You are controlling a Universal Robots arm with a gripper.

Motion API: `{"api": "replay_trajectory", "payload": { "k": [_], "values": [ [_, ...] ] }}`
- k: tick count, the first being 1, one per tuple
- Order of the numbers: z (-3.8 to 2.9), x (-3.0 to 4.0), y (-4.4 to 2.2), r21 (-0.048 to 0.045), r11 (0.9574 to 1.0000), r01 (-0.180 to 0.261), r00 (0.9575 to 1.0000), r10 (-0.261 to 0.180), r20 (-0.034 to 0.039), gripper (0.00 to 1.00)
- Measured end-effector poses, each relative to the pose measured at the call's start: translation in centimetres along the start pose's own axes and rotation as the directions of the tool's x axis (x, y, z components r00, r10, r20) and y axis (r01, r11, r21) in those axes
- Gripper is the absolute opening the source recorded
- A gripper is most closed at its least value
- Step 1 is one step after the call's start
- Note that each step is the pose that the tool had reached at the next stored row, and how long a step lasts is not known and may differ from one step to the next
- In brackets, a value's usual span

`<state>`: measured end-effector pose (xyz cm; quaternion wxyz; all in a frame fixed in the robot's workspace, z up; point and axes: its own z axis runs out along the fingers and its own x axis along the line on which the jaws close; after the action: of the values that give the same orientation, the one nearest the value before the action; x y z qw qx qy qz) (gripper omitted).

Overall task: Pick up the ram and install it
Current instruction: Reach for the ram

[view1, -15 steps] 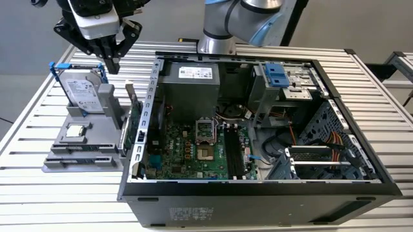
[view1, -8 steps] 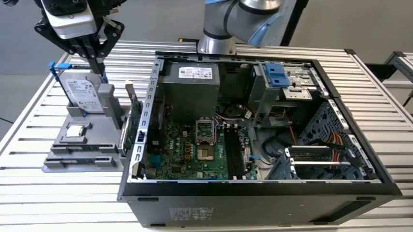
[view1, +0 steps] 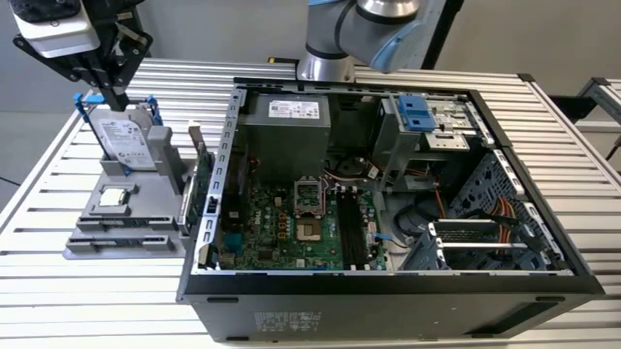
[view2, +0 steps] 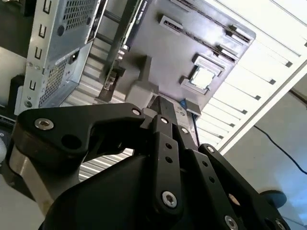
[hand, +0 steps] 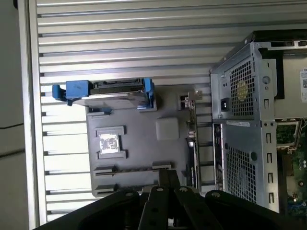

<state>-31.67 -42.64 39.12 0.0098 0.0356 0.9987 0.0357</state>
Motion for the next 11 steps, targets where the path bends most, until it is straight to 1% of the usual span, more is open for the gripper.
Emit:
{"api": "replay_trajectory", "payload": {
  "k": [2,6,11],
  "values": [
    [0.0,0.68,-0.05,-0.0001,1.0,0.0,1.0,0.0,0.0,0.0],
    [-0.01,1.72,-0.12,-0.0001,1.0,0.001,1.0,-0.001,-0.0001,0.0],
    [0.0,2.58,-0.17,-0.0002,1.0,0.007,1.0,-0.007,-0.0005,0.0]
  ]
}}
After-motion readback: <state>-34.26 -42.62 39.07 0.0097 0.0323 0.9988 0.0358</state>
